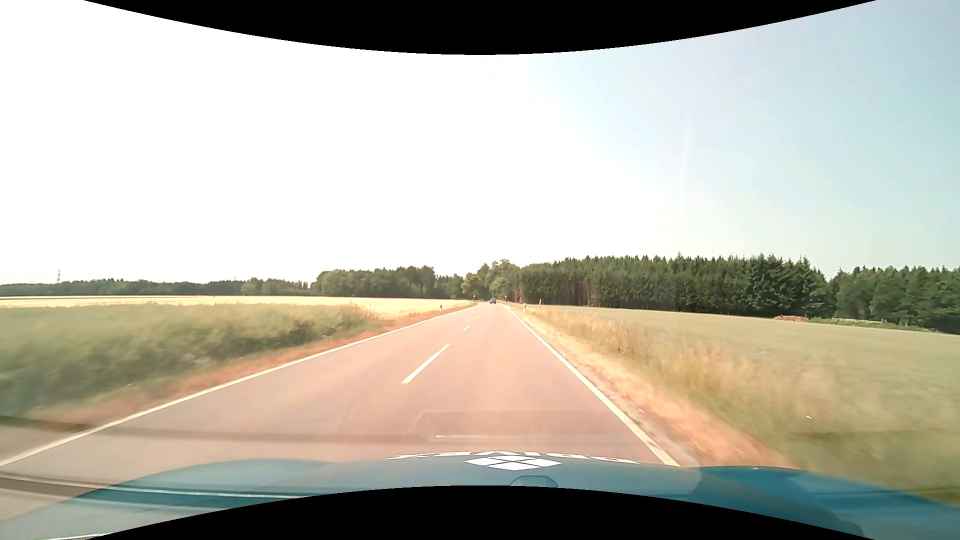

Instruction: Follow the waypoints while adhering to traffic rules and regulations

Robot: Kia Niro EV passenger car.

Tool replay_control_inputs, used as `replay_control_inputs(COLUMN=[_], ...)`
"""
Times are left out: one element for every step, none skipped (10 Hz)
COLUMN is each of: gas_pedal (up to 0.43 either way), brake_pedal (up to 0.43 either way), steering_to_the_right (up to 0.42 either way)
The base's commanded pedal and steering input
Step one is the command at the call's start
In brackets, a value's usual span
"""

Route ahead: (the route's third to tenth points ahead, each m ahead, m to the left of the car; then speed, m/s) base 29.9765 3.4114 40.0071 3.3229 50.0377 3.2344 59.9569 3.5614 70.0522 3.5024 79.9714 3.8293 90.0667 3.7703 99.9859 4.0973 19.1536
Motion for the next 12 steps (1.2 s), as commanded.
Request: replay_control_inputs(gas_pedal=[0.138,0.138,0.150,0.157,0.169,0.177,0.177,0.177,0.177,0.177,0.169,0.169], brake_pedal=[0.000,0.000,0.000,0.000,0.000,0.000,0.000,0.000,0.000,0.000,0.000,0.000], steering_to_the_right=[0.003,0.004,0.004,0.004,0.004,0.004,0.004,0.004,0.003,0.003,0.002,0.002])
